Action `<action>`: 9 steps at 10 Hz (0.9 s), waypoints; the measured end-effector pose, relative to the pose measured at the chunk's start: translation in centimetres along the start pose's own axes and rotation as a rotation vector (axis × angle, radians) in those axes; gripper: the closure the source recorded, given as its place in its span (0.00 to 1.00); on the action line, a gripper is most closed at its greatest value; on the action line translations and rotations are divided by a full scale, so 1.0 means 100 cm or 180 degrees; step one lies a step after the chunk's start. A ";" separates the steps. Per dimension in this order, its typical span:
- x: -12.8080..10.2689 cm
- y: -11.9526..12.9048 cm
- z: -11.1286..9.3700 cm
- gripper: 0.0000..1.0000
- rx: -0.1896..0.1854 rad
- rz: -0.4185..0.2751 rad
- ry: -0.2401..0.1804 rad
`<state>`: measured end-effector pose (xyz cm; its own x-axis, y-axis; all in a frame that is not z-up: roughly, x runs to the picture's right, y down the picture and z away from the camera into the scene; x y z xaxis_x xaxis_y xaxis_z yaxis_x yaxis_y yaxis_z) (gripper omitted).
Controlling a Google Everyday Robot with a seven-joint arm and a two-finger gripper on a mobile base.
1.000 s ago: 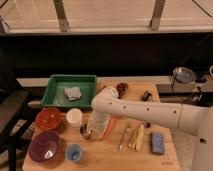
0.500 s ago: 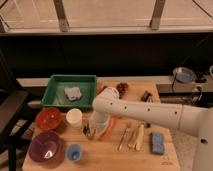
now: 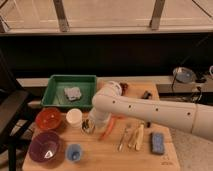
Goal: Stack cups on top of each other
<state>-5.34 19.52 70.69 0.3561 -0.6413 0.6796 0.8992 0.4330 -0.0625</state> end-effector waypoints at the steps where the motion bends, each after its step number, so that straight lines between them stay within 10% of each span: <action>1: -0.006 -0.002 -0.004 1.00 -0.0004 -0.0070 0.0023; 9: -0.077 -0.031 -0.035 1.00 0.0006 -0.0599 0.0135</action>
<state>-9.97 20.94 63.12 0.1921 -0.7371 0.6479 0.9505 0.3042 0.0642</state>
